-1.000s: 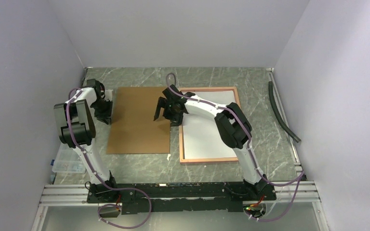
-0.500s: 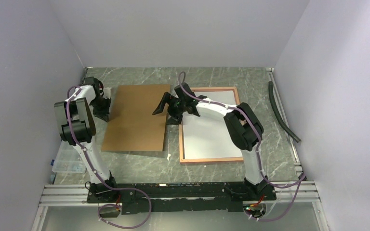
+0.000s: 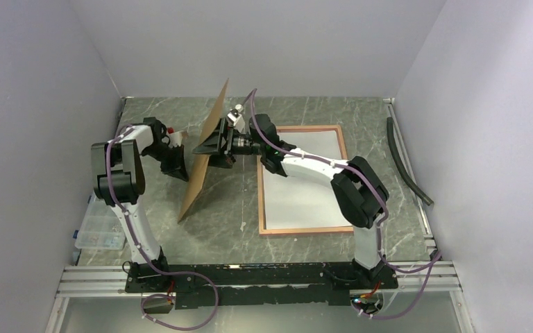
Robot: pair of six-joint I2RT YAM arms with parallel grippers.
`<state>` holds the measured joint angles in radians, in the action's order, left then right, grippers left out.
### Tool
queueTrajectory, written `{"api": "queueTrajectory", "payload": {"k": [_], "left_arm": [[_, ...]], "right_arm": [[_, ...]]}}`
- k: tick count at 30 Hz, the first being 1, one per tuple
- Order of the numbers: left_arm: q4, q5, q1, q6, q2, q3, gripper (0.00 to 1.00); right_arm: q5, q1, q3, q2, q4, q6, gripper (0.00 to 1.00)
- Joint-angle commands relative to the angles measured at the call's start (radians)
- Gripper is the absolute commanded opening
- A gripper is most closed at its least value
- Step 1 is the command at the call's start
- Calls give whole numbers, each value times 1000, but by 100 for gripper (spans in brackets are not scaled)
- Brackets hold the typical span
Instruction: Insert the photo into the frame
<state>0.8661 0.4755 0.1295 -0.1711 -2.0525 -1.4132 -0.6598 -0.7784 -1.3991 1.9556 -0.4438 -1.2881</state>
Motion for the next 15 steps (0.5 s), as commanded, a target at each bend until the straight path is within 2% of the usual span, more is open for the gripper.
{"api": "queueTrajectory", "payload": {"k": [1,7,9,15], "left_arm": [[30,26,-11,1,-46,68,3],[4,-64,-9,-3,28,77,3],[1,-77,-10,-6,43,67,3],[8,-75,-11,-5,50,52,3]], "right_arm": [[-15,8,-11,-41,14,29,88],[88,19,-24,-164,390,221,83],[111,25,-7,-203,438,243,80],[145,33,-15,-222,613,307,60]]}}
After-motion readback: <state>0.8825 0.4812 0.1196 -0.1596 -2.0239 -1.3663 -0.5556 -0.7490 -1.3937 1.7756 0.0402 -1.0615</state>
